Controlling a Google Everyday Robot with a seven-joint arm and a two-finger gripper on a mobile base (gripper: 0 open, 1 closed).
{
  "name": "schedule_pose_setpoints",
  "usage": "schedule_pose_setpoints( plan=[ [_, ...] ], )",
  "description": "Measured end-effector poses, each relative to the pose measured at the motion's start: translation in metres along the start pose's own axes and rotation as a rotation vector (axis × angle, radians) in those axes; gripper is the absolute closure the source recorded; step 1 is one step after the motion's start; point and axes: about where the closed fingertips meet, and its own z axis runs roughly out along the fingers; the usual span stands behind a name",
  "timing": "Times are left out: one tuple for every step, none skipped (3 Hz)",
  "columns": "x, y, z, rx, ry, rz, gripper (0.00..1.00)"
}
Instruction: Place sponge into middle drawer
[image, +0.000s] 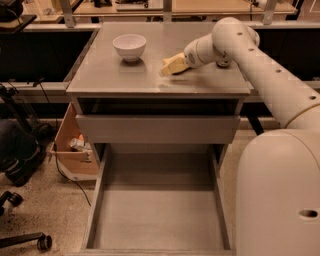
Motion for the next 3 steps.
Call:
schedule_pose_setpoints(
  plan=[
    [0.008,-0.004,0.003,0.014,-0.009,0.009,0.16],
    [0.004,0.000,-0.007,0.016,-0.041,-0.009,0.40],
    [-0.005,0.020,-0.031,-0.020,-0.073,-0.062,0.63]
  ],
)
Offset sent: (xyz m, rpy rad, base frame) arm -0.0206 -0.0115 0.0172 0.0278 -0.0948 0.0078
